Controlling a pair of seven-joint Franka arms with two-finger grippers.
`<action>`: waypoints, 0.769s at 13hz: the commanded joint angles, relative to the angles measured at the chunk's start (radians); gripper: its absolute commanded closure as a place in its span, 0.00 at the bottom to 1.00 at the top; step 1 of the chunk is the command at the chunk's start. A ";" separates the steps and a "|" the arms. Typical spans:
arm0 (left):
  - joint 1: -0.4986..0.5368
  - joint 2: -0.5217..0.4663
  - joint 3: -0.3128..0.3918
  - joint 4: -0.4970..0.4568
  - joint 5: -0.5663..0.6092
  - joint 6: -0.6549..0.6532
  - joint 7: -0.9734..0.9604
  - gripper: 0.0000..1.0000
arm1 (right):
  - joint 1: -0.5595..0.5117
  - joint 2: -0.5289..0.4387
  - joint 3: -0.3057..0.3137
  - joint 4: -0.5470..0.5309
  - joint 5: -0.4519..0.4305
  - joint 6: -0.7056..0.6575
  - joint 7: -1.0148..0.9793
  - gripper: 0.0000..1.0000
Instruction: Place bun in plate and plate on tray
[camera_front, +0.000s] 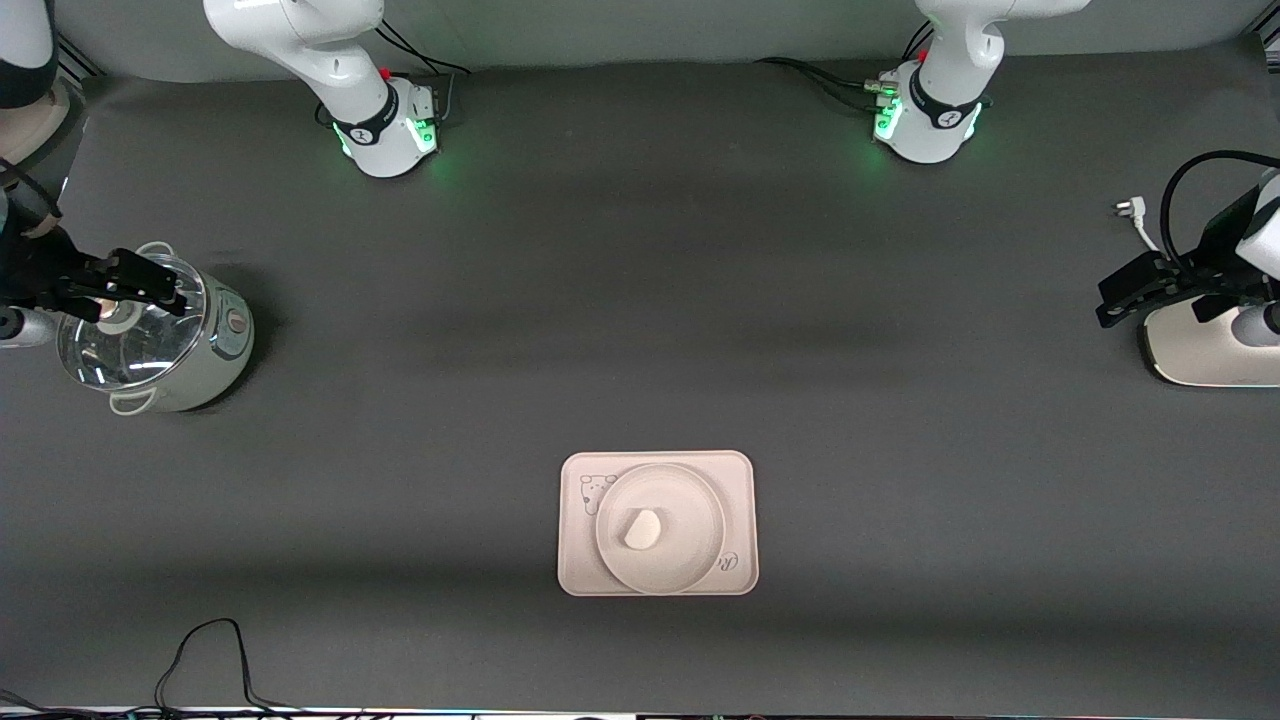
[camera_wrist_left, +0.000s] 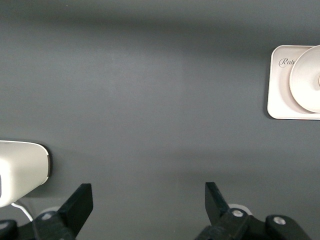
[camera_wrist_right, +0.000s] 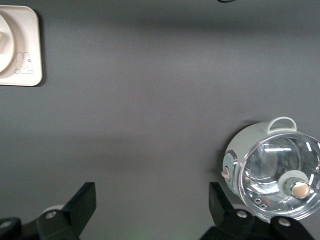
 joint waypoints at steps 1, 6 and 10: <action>-0.008 0.003 0.006 0.018 0.000 0.001 0.011 0.00 | 0.006 -0.012 -0.002 -0.016 -0.021 0.008 -0.016 0.00; -0.005 0.003 0.006 0.022 0.000 -0.035 0.014 0.00 | 0.006 -0.012 -0.005 -0.014 -0.021 0.002 -0.016 0.00; -0.007 0.003 0.006 0.022 0.005 -0.040 0.013 0.00 | 0.006 -0.014 -0.003 -0.014 -0.021 0.001 -0.015 0.00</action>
